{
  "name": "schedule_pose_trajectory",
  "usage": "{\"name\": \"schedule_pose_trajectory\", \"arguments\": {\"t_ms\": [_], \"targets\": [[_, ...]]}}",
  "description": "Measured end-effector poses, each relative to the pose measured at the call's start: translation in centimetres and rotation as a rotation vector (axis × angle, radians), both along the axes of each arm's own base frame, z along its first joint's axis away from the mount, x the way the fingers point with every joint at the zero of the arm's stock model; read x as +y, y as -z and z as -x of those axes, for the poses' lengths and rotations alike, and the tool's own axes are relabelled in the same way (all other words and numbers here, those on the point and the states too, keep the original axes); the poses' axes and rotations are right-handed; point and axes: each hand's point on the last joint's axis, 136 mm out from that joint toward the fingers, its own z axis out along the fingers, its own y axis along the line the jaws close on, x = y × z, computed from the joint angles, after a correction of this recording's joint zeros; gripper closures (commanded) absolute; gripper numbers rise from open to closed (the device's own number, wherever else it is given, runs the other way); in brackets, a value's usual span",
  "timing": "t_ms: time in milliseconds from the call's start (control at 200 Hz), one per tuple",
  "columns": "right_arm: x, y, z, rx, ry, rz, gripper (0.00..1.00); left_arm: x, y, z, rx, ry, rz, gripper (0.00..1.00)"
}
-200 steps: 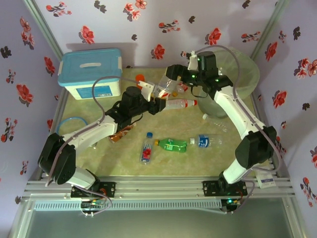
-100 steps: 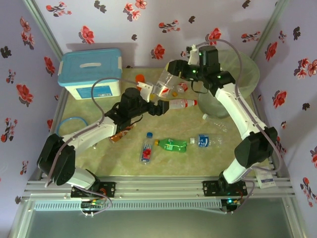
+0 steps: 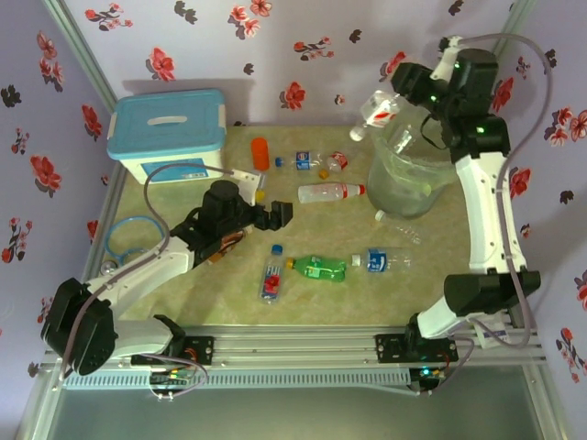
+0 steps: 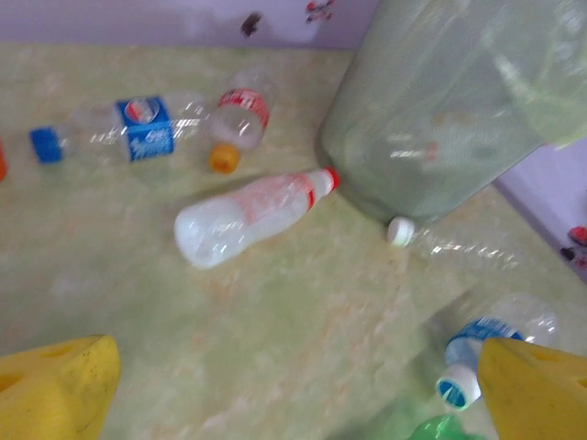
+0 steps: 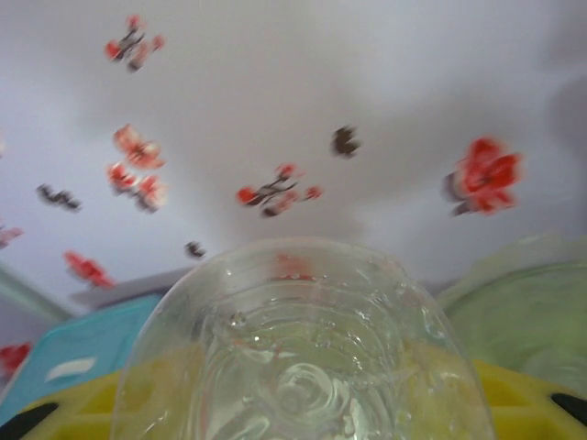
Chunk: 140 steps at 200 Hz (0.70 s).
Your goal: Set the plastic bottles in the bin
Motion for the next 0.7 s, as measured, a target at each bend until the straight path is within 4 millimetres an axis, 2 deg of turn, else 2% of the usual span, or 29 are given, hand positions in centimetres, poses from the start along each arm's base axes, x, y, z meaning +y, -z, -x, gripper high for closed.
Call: {"name": "schedule_pose_trajectory", "arguments": {"t_ms": [90,175,345,535,700], "targets": [[-2.7,-0.7,1.4,-0.03,0.106,0.045,0.62,1.3,1.7,0.1,0.041,-0.041,-0.01,0.0],[-5.1,-0.9,2.2,-0.041,0.197,0.075,0.62,1.9,2.5,0.2,0.062,-0.063,-0.012,0.0],[-8.9,0.0,1.7,-0.024,0.329,0.114,0.63,2.2,2.6,0.1,0.068,-0.077,-0.007,0.0],[-9.2,2.6,-1.0,0.043,0.324,0.146,0.63,2.3,2.6,0.0,0.068,-0.08,-0.007,0.0],[-8.3,7.3,-4.0,0.166,0.262,0.173,0.63,2.6,2.6,-0.2,0.068,-0.088,-0.006,0.0]]}}
